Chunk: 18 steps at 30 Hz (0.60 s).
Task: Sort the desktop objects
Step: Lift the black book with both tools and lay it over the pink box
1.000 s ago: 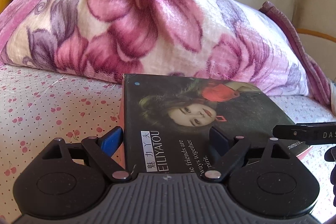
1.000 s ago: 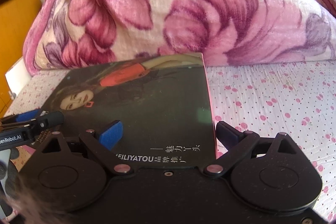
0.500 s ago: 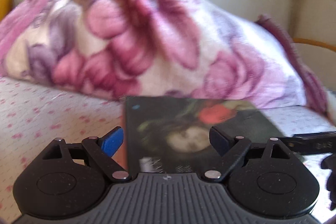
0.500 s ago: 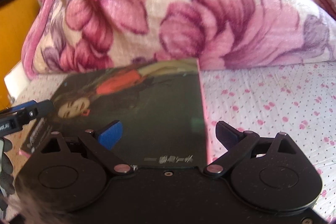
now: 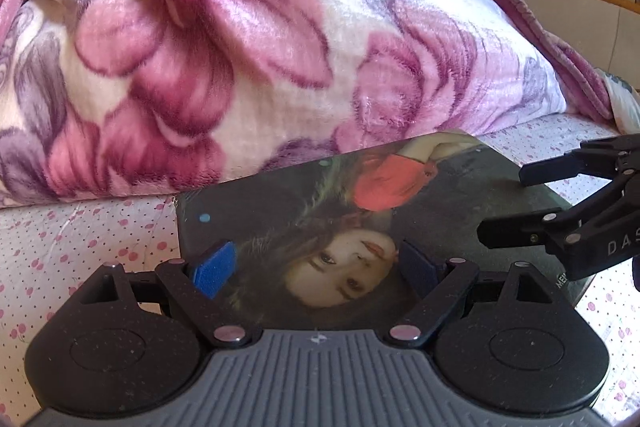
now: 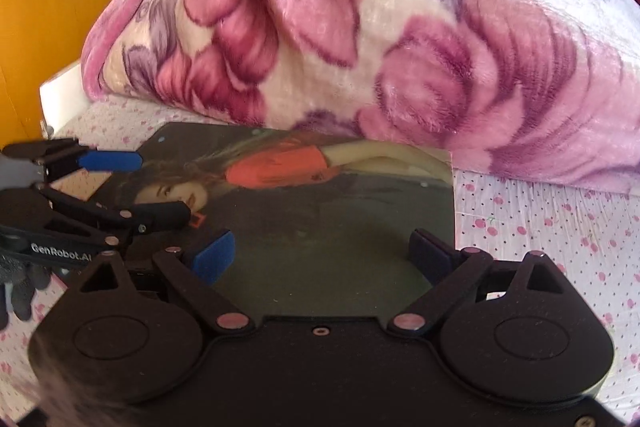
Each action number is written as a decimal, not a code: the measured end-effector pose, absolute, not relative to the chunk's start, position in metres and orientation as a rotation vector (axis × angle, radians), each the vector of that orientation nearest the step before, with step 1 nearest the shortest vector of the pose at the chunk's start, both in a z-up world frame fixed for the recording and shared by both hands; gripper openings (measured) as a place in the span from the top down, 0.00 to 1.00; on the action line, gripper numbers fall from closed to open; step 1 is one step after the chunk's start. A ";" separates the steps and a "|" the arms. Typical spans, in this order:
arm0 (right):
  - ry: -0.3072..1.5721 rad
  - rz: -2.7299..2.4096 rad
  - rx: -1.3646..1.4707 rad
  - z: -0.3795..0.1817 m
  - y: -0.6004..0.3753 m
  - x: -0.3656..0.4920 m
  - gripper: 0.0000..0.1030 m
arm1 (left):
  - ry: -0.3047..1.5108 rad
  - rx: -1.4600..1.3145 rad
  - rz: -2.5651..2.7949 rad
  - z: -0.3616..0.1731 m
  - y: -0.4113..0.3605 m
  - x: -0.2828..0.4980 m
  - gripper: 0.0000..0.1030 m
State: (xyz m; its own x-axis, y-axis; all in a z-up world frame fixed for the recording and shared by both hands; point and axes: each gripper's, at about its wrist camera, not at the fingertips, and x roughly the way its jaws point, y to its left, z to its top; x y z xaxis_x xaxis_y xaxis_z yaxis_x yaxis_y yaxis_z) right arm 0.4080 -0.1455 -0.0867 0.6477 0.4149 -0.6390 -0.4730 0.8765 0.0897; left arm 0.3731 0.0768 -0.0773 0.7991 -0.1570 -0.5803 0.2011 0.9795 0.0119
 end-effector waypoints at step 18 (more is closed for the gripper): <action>0.876 0.400 0.483 -0.118 -0.226 0.386 0.04 | 0.642 -0.418 -0.090 -0.096 0.132 0.305 0.13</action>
State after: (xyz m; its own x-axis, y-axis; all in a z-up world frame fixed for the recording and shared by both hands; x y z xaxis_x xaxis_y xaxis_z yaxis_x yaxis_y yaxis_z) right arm 0.3857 -0.2255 -0.1180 0.5794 0.5188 -0.6287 -0.1349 0.8217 0.5537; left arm 0.3049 0.1320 -0.0958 0.8003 -0.2084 -0.5622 -0.0465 0.9132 -0.4048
